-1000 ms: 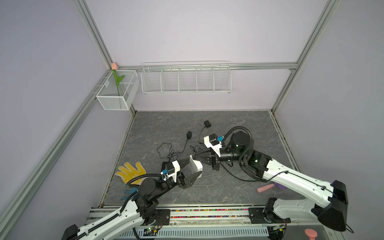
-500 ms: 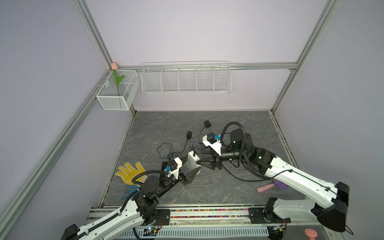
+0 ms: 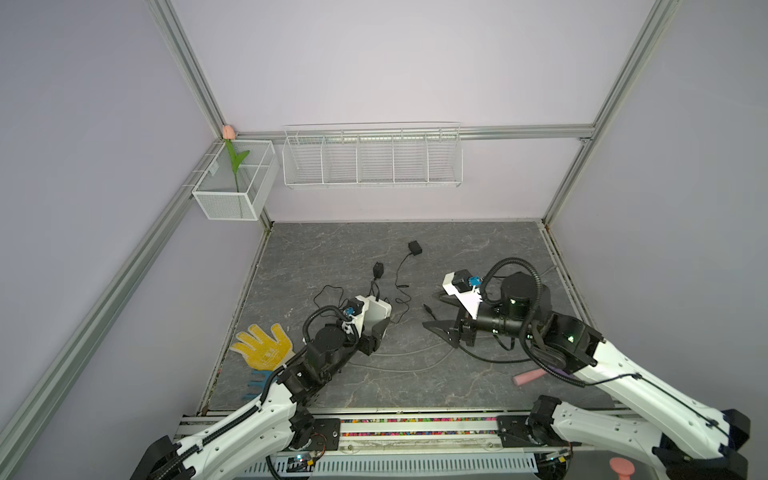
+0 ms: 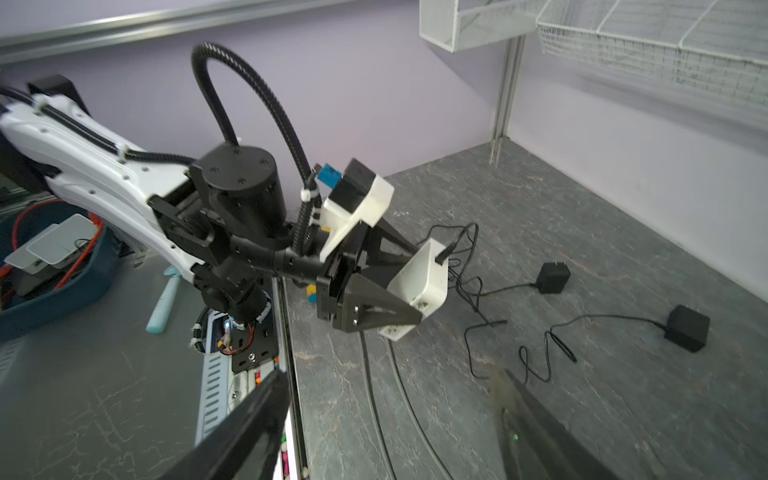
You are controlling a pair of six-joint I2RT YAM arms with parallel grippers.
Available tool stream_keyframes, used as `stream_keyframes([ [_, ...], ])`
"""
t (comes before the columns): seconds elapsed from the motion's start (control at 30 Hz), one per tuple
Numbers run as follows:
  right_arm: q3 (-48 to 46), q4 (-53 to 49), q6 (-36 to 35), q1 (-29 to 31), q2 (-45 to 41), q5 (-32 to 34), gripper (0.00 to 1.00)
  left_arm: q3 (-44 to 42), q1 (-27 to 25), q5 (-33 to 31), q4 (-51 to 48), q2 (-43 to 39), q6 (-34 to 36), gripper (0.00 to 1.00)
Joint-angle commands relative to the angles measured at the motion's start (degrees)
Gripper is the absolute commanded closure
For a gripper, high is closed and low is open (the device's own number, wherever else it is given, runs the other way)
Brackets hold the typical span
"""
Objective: Insert the plug into the switch port
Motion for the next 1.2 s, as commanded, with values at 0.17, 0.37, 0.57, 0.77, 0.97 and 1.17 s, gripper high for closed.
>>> stream_keyframes([
  [0.17,-6.5,1.7,3.4,-0.2,-3.1,7.3,0.21,5.2,0.7,2.8,-0.9,3.3,-1.8,1.00],
  [0.37,-11.7,3.5,5.2,-0.2,-5.1,6.6,0.21,5.3,0.7,3.8,-1.1,0.6,-3.4,1.00],
  [0.57,-13.8,3.7,4.7,-0.2,-6.3,9.5,0.22,8.5,0.7,3.0,-6.3,-0.3,-5.8,1.00],
  [0.77,-11.0,1.0,3.7,-1.2,-1.9,19.0,0.23,13.7,0.7,0.1,-10.7,7.4,-8.5,1.00],
  [0.97,-7.3,-2.9,5.6,-4.8,6.4,21.9,0.24,17.8,0.7,-1.7,-11.2,18.4,-12.8,1.00],
  [1.17,-7.6,-3.7,6.9,-7.1,9.3,22.9,0.25,22.2,1.4,-0.9,-12.5,29.9,-15.0,1.00],
])
